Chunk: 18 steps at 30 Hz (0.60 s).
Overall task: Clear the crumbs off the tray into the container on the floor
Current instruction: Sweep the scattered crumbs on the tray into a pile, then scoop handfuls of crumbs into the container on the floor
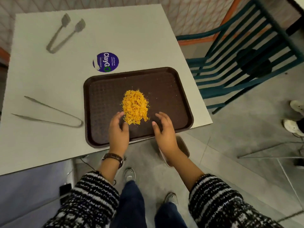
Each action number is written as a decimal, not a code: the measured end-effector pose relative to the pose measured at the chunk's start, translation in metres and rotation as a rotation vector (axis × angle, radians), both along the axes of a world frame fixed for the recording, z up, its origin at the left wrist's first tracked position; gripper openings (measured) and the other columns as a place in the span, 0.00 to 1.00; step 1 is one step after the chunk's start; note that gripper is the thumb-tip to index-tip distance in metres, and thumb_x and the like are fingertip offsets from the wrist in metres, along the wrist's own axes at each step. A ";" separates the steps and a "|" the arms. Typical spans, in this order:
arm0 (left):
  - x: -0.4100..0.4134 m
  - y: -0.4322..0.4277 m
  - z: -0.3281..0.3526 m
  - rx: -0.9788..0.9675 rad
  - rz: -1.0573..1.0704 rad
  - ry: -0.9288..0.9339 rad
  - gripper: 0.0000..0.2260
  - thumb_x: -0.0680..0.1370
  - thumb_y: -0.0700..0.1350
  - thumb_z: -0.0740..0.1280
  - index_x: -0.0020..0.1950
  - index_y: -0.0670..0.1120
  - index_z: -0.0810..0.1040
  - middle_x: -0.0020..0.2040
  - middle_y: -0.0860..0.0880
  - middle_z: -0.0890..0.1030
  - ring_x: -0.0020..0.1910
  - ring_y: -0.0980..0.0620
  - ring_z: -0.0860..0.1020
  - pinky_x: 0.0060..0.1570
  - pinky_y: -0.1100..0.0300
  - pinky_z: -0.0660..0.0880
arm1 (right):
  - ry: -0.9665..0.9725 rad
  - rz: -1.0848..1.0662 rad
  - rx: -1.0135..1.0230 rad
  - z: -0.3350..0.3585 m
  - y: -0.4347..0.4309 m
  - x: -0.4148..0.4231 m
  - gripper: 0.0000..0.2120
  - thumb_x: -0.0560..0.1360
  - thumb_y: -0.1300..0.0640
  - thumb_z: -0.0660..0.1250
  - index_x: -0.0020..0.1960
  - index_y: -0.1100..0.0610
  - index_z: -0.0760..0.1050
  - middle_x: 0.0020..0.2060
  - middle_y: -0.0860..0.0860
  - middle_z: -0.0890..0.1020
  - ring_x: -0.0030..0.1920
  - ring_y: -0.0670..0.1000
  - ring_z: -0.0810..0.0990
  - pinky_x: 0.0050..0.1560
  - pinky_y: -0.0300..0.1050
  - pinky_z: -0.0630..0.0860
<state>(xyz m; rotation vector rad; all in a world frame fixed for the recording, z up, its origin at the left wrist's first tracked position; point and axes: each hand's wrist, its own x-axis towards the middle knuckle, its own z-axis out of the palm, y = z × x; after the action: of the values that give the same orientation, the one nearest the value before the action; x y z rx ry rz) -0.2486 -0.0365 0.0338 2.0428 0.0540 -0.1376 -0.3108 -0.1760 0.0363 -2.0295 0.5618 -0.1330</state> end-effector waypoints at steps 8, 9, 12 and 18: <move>0.019 -0.027 -0.029 0.129 0.087 0.127 0.25 0.80 0.44 0.57 0.76 0.42 0.54 0.77 0.44 0.56 0.77 0.48 0.51 0.76 0.51 0.45 | 0.137 0.188 0.037 -0.029 0.006 0.050 0.27 0.81 0.48 0.52 0.76 0.60 0.53 0.76 0.56 0.57 0.77 0.52 0.47 0.74 0.47 0.38; 0.024 -0.030 -0.034 0.169 0.076 0.130 0.26 0.80 0.45 0.56 0.76 0.41 0.52 0.77 0.44 0.54 0.77 0.48 0.49 0.75 0.51 0.41 | 0.144 0.178 0.052 -0.032 0.008 0.057 0.28 0.81 0.47 0.51 0.76 0.59 0.51 0.77 0.55 0.55 0.77 0.51 0.45 0.74 0.46 0.36; 0.040 -0.038 -0.045 0.214 0.027 0.094 0.26 0.81 0.48 0.53 0.76 0.42 0.48 0.78 0.45 0.50 0.77 0.49 0.44 0.73 0.52 0.35 | 0.143 0.152 0.094 -0.040 0.015 0.075 0.29 0.81 0.46 0.48 0.77 0.58 0.46 0.77 0.53 0.50 0.77 0.48 0.41 0.73 0.44 0.33; 0.034 -0.046 -0.052 0.016 -0.141 0.090 0.30 0.80 0.57 0.51 0.76 0.47 0.41 0.77 0.50 0.42 0.74 0.57 0.38 0.68 0.65 0.27 | 0.111 0.100 0.300 -0.042 0.040 0.076 0.28 0.81 0.45 0.45 0.77 0.54 0.45 0.77 0.48 0.48 0.75 0.42 0.39 0.74 0.42 0.33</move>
<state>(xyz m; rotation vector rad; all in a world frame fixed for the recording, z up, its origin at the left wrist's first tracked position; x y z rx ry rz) -0.2142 -0.0828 -0.0182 2.0551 -0.0332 -0.3182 -0.2350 -0.1362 -0.0061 -1.7746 0.5151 0.1186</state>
